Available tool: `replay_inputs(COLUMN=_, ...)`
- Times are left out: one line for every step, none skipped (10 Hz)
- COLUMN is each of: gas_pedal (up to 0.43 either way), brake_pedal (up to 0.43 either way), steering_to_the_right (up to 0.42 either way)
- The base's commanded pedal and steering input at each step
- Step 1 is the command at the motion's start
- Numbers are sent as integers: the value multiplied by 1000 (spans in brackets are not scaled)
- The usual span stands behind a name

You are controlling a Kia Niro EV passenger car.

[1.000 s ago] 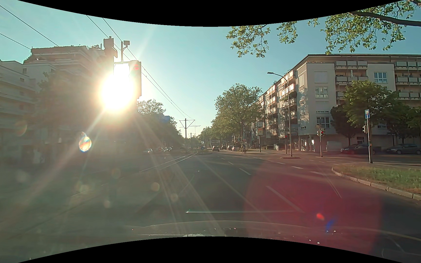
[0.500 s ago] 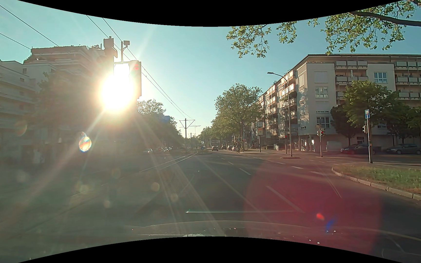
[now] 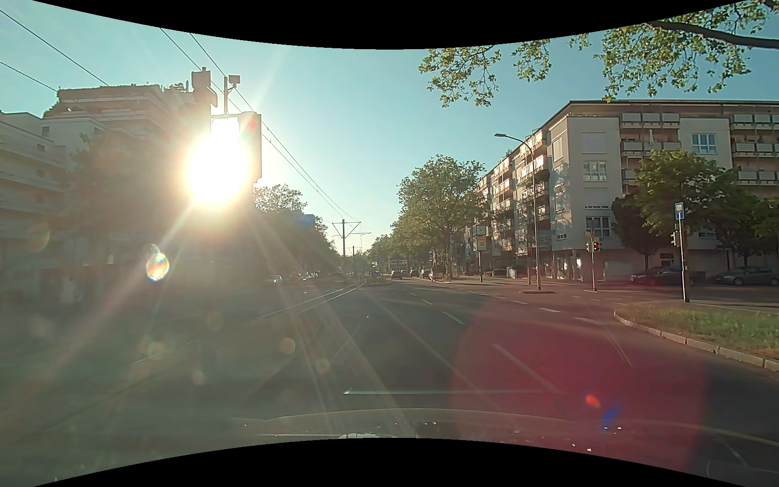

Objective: Follow the waypoints while adhering to traffic rules and regulations

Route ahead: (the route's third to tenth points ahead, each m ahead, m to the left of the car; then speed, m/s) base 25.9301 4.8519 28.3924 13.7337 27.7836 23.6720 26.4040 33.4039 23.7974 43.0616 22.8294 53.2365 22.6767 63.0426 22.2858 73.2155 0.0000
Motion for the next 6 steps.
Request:
replay_inputs(gas_pedal=0, brake_pedal=213, steering_to_the_right=2)
replay_inputs(gas_pedal=0, brake_pedal=220, steering_to_the_right=2)
replay_inputs(gas_pedal=0, brake_pedal=213, steering_to_the_right=3)
replay_inputs(gas_pedal=0, brake_pedal=213, steering_to_the_right=2)
replay_inputs(gas_pedal=0, brake_pedal=213, steering_to_the_right=2)
replay_inputs(gas_pedal=0, brake_pedal=213, steering_to_the_right=2)
